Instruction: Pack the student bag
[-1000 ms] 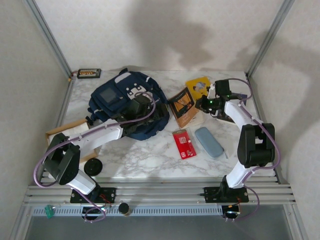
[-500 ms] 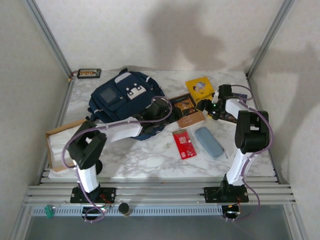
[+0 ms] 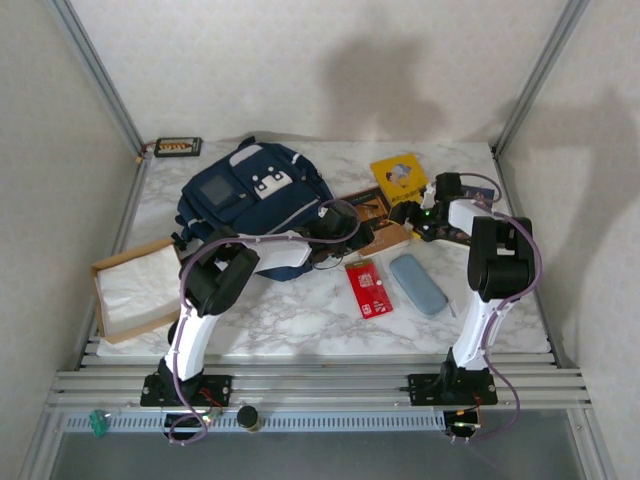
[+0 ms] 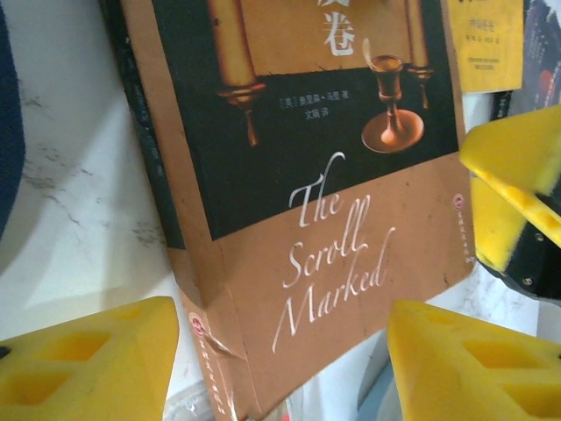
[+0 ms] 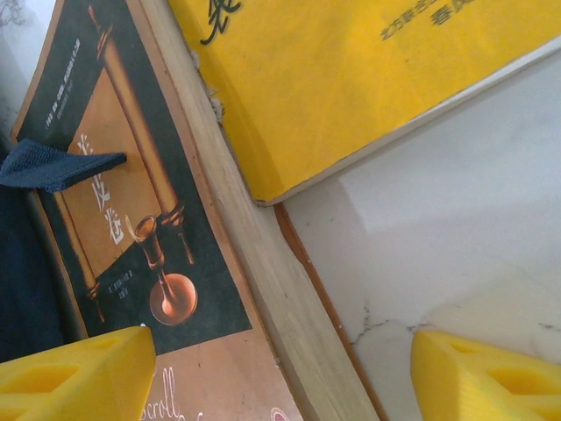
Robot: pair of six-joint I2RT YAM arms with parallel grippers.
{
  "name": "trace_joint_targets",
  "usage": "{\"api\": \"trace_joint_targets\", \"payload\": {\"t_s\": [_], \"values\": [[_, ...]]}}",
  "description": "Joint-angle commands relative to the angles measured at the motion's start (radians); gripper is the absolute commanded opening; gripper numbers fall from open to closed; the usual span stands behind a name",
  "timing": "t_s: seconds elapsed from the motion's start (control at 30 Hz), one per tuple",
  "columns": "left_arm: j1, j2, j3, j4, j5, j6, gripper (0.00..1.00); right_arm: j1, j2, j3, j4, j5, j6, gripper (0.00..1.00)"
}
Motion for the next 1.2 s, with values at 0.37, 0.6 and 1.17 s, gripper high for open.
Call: {"api": "trace_joint_targets", "payload": {"t_s": [0.37,0.6,1.17], "values": [[0.028,0.045,0.004,-0.061,-0.073,-0.011,0.59,0.069,-0.129,-0.019,-0.053,-0.167,-0.035,0.52],[0.029,0.043,0.009,-0.074,-0.085,-0.003,0.58,0.068,-0.161,-0.01,-0.089,-0.12,-0.049,0.32],[0.089,-0.184,-0.073,-0.011,-0.004,0.001,0.74,0.068,-0.312,0.104,-0.049,-0.178,0.07,0.0]]}}
